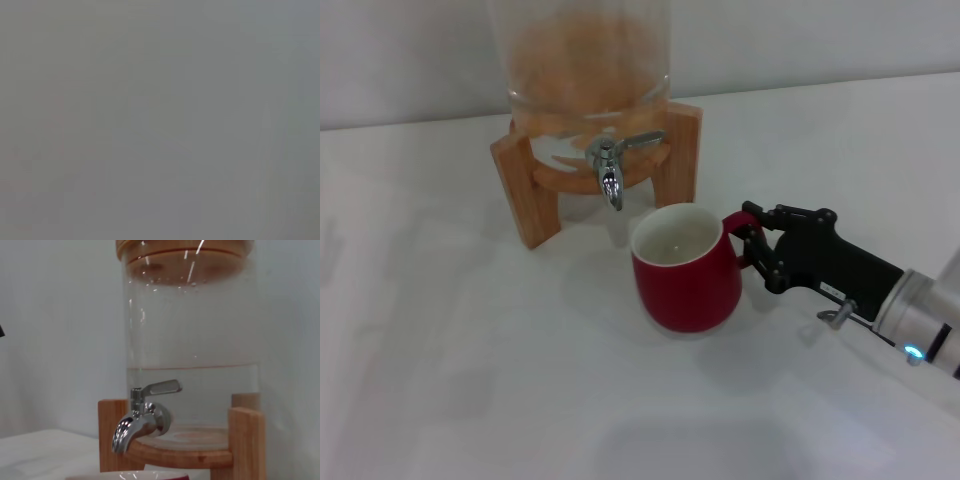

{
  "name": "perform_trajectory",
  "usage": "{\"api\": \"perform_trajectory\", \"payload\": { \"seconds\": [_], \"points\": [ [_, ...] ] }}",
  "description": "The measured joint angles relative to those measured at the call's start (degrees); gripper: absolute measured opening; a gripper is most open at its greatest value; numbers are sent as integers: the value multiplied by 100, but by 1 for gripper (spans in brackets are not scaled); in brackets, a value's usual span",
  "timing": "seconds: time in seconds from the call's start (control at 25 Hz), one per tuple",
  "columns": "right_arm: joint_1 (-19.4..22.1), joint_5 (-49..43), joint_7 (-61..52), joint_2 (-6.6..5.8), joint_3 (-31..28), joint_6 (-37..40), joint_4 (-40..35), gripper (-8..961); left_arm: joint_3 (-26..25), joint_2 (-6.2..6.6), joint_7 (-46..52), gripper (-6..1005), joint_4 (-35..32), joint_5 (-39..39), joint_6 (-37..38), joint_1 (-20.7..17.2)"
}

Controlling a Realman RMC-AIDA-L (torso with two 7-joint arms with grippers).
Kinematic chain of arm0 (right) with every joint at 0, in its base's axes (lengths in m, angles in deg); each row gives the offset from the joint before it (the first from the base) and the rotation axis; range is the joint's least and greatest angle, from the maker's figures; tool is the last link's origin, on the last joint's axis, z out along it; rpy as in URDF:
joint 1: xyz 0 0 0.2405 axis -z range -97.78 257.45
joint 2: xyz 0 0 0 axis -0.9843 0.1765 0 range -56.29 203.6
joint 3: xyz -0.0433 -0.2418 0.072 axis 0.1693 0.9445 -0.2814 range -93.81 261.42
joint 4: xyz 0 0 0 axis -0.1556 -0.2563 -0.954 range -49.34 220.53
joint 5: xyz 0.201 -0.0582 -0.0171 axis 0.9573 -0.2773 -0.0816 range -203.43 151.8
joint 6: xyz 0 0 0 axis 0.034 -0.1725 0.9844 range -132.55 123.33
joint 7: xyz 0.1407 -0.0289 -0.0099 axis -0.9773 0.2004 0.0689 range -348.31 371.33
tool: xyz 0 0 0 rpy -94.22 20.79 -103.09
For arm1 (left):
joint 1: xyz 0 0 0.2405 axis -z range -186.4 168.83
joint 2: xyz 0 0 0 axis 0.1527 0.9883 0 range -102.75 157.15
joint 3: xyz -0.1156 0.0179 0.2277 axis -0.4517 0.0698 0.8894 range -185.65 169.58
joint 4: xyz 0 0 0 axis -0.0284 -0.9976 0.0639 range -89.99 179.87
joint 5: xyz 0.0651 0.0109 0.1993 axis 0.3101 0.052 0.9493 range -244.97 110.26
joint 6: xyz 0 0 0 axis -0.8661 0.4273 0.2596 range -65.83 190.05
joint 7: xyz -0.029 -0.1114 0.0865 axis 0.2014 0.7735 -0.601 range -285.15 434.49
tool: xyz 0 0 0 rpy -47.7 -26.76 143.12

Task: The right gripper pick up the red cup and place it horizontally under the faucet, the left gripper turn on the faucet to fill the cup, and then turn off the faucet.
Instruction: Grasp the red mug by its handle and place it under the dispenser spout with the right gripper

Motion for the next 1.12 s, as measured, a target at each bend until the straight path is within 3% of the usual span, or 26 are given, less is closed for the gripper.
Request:
{"api": "perform_trajectory", "payload": {
  "seconds": [1.12],
  "points": [
    [-633, 1, -288, 33, 292, -712, -83, 161, 22, 2, 112, 880, -9, 14, 0, 0]
  ]
}}
